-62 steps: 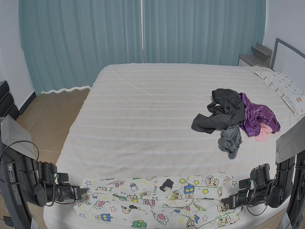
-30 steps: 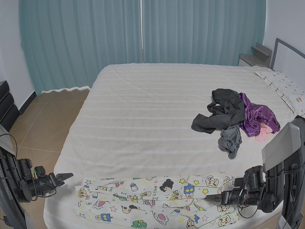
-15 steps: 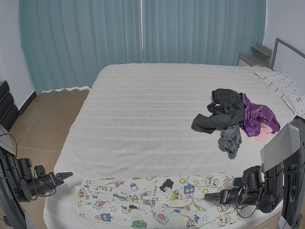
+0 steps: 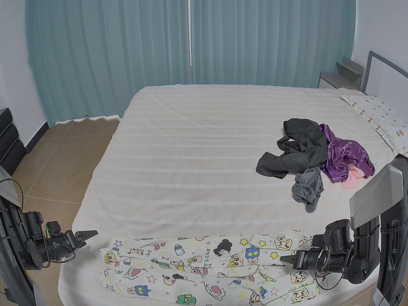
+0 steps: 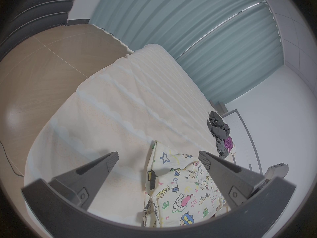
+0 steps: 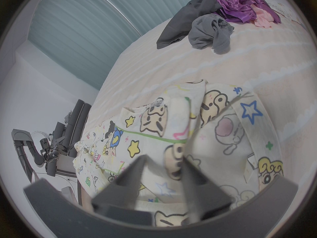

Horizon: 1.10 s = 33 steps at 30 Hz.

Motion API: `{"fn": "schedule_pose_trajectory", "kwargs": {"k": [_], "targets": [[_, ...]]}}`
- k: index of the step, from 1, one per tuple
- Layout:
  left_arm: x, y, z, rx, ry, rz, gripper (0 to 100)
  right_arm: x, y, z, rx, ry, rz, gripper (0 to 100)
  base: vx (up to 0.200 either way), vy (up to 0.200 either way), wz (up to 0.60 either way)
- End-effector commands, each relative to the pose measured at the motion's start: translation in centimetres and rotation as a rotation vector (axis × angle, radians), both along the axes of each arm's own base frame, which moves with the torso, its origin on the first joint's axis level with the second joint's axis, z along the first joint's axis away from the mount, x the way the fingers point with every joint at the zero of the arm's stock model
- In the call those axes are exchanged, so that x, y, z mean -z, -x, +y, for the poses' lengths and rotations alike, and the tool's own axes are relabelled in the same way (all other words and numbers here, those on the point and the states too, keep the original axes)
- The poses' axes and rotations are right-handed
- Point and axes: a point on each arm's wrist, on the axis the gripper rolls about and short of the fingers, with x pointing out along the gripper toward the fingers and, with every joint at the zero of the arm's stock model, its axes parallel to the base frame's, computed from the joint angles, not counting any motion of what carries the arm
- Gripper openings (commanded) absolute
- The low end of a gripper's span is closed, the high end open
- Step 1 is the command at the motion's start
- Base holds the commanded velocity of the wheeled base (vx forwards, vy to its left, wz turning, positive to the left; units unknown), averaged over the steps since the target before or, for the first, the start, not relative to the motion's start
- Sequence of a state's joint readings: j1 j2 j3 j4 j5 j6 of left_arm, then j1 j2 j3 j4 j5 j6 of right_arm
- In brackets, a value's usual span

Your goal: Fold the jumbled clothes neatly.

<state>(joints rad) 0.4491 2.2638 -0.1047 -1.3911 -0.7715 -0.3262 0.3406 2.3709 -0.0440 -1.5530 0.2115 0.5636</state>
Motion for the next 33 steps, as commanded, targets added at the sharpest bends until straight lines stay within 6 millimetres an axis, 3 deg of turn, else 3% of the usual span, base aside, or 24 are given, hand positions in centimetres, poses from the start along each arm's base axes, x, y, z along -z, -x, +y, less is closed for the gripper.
{"fn": "schedule_pose_trajectory", "kwargs": {"k": [1,11,21,33], "targets": [[0.1,0.0,0.0,-0.001,0.002,0.003,100,-0.2,0.2,-0.1,0.001,-0.003,-0.008,0,0.0,0.0,0.0],[0.1,0.1,0.0,0.001,0.001,0.005,100,-1.3,0.6,-0.7,0.016,-0.012,-0.026,0,0.0,0.0,0.0],[0.2,0.0,-0.1,0.005,-0.003,0.007,100,-3.6,0.9,-1.4,0.037,-0.012,-0.065,0,0.0,0.0,0.0],[0.3,0.1,-0.1,0.007,-0.006,0.007,100,-3.8,1.9,-1.8,-0.05,0.1,-0.036,0,0.0,0.0,0.0]]}}
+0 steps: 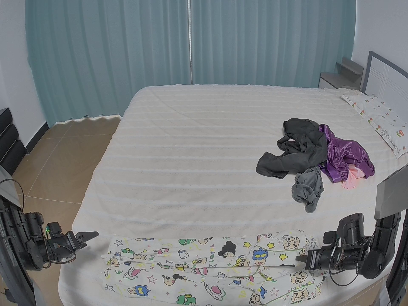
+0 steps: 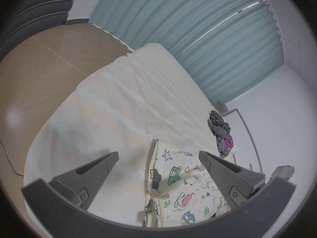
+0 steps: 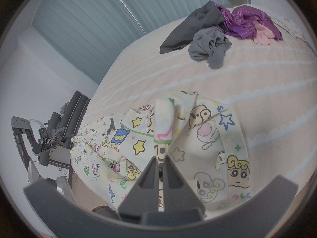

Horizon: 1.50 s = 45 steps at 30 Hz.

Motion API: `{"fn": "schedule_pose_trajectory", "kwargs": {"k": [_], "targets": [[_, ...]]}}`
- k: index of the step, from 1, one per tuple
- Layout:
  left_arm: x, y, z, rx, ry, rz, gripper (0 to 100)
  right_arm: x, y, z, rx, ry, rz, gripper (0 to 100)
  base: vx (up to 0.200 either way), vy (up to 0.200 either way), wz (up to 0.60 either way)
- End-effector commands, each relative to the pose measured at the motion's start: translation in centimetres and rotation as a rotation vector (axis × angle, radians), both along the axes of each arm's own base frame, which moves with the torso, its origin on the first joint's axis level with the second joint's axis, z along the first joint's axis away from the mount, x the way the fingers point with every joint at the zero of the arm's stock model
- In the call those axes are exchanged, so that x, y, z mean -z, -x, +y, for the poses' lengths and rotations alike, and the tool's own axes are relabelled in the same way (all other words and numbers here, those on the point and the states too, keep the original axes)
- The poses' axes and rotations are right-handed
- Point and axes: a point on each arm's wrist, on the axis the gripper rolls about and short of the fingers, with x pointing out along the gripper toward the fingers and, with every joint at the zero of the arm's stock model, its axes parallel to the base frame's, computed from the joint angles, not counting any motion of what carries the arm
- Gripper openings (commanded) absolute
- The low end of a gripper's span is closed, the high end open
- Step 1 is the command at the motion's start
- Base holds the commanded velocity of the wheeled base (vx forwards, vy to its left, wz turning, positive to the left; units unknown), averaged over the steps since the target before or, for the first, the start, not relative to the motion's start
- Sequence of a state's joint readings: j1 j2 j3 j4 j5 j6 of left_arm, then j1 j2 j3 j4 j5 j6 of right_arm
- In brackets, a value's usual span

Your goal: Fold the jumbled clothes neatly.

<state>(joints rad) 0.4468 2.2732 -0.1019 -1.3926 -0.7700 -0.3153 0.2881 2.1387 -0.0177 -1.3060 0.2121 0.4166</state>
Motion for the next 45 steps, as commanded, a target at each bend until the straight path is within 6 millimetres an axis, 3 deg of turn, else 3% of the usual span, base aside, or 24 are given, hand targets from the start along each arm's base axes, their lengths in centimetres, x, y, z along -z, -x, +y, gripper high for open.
{"fn": "schedule_pose_trajectory", "kwargs": {"k": [1,10,19,20,31,45], "targets": [[0.1,0.1,0.0,0.004,-0.003,0.002,100,-0.7,0.6,-0.3,-0.006,0.011,-0.006,0,0.0,0.0,0.0],[0.9,0.8,-0.5,0.073,-0.069,0.006,100,-0.8,1.1,-1.5,-0.032,0.091,0.018,0,0.0,0.0,0.0],[0.7,0.2,-1.5,0.134,-0.09,-0.017,100,0.3,1.4,-0.9,-0.087,0.118,0.065,0,0.0,0.0,0.0],[0.7,-0.2,-1.7,0.145,-0.094,-0.024,100,0.5,1.3,-0.9,-0.09,0.121,0.071,100,0.0,0.0,0.0],[0.7,-2.4,-3.9,0.177,-0.119,-0.027,100,0.8,1.4,-0.9,-0.1,0.125,0.09,100,0.0,0.0,0.0],[0.9,-3.0,-5.7,0.255,-0.126,-0.037,100,0.9,1.4,-1.0,-0.087,0.122,0.103,100,0.0,0.0,0.0]]}}
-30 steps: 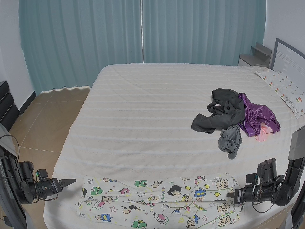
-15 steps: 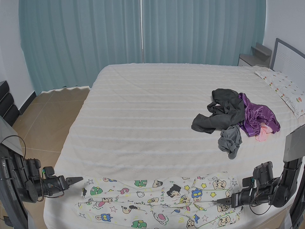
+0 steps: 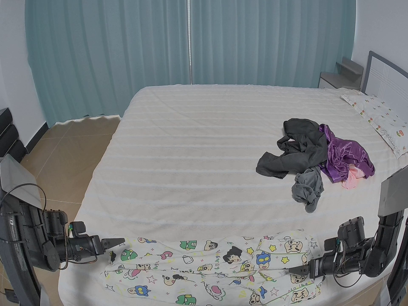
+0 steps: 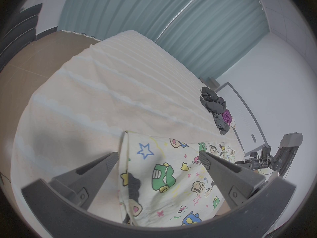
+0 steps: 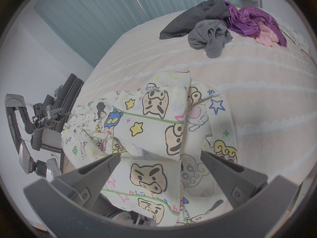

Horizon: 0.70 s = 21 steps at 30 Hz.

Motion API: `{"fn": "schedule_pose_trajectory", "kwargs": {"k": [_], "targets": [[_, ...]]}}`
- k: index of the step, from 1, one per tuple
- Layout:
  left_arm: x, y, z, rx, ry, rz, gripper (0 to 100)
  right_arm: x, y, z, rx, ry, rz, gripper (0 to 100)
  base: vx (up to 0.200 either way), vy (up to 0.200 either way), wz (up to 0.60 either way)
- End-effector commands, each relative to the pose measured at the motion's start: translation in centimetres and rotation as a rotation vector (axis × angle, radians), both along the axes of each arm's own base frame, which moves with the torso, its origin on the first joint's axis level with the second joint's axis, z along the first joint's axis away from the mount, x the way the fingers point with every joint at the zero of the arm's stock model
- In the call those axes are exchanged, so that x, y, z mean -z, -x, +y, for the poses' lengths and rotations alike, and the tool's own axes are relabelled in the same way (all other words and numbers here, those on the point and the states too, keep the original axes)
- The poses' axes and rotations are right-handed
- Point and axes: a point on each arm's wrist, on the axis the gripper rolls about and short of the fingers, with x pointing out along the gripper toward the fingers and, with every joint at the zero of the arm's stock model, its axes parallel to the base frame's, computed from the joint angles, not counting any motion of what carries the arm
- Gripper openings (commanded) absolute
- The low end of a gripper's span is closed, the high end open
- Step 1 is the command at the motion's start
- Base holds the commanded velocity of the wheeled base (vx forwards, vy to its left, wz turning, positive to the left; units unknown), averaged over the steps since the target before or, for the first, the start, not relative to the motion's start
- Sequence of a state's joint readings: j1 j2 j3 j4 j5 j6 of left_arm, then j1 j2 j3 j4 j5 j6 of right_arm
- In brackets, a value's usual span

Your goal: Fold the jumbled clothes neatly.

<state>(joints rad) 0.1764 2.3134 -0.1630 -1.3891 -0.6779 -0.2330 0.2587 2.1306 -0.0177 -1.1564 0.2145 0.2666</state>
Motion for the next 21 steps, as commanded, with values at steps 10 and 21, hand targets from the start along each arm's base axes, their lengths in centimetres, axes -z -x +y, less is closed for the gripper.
{"fn": "schedule_pose_trajectory", "kwargs": {"k": [10,21], "targets": [[1.5,0.2,-0.2,0.081,-0.067,-0.008,100,0.2,0.6,-0.1,-0.003,0.008,0.037,100,0.0,0.0,0.0],[1.6,0.0,-1.0,0.135,-0.077,-0.026,100,0.3,0.6,-0.1,-0.004,0.008,0.041,100,0.0,0.0,0.0]]}}
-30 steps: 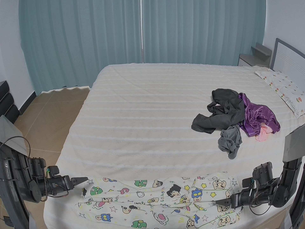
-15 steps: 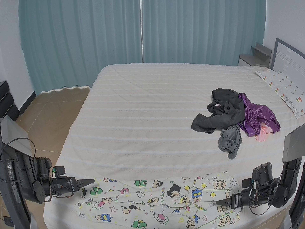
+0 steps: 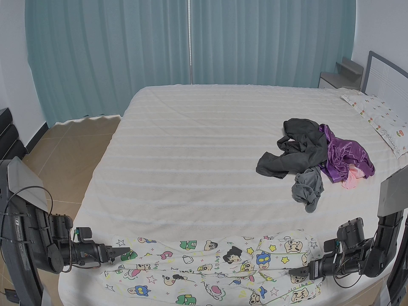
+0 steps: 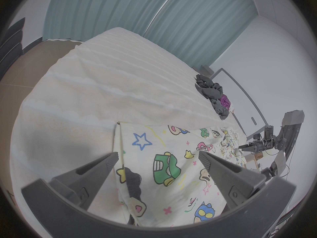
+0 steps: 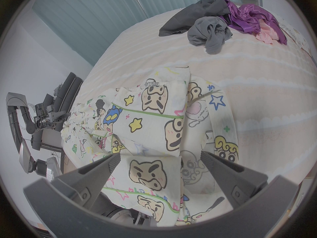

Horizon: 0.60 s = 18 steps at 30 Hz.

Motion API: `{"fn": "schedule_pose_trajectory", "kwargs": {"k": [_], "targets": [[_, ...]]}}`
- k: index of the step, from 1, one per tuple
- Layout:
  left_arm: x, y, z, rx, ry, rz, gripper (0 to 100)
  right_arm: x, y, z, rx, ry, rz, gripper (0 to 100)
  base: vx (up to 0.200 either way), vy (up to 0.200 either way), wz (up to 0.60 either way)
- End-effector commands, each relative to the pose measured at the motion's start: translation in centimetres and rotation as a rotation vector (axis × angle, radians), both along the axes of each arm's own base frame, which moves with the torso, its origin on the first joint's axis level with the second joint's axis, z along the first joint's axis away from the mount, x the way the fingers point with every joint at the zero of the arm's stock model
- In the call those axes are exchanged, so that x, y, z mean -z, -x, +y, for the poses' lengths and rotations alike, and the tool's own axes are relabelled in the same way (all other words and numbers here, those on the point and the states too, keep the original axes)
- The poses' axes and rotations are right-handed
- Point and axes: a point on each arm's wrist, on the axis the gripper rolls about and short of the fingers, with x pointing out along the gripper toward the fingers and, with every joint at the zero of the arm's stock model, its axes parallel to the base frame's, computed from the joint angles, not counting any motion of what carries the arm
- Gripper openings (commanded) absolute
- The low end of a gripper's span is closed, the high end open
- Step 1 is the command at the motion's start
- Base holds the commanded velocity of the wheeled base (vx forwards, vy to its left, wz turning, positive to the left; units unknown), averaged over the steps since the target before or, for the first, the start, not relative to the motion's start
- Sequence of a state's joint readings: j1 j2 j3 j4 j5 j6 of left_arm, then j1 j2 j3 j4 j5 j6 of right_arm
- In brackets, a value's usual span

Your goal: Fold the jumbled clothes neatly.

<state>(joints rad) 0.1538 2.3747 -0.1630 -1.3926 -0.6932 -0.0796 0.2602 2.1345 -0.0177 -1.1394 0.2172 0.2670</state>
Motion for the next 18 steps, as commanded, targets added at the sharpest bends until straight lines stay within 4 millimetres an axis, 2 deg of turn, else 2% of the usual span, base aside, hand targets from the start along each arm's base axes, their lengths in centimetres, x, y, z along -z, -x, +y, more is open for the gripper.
{"fn": "schedule_pose_trajectory", "kwargs": {"k": [1,2,3,18], "targets": [[0.2,-0.3,-0.4,0.017,0.0,0.0,100,0.1,0.5,-0.1,-0.003,0.005,0.021,100,0.0,0.0,0.0],[0.4,-0.5,-0.4,0.021,-0.001,-0.004,100,0.1,0.5,-0.1,-0.003,0.005,0.021,100,0.0,0.0,0.0],[0.4,-0.7,-0.5,0.026,-0.002,-0.008,0,0.1,0.5,-0.1,-0.003,0.005,0.021,100,0.0,0.0,0.0],[0.0,-2.0,-0.2,0.013,-0.014,-0.065,0,0.3,0.5,0.0,-0.007,0.007,0.029,100,0.0,0.0,0.0]]}}
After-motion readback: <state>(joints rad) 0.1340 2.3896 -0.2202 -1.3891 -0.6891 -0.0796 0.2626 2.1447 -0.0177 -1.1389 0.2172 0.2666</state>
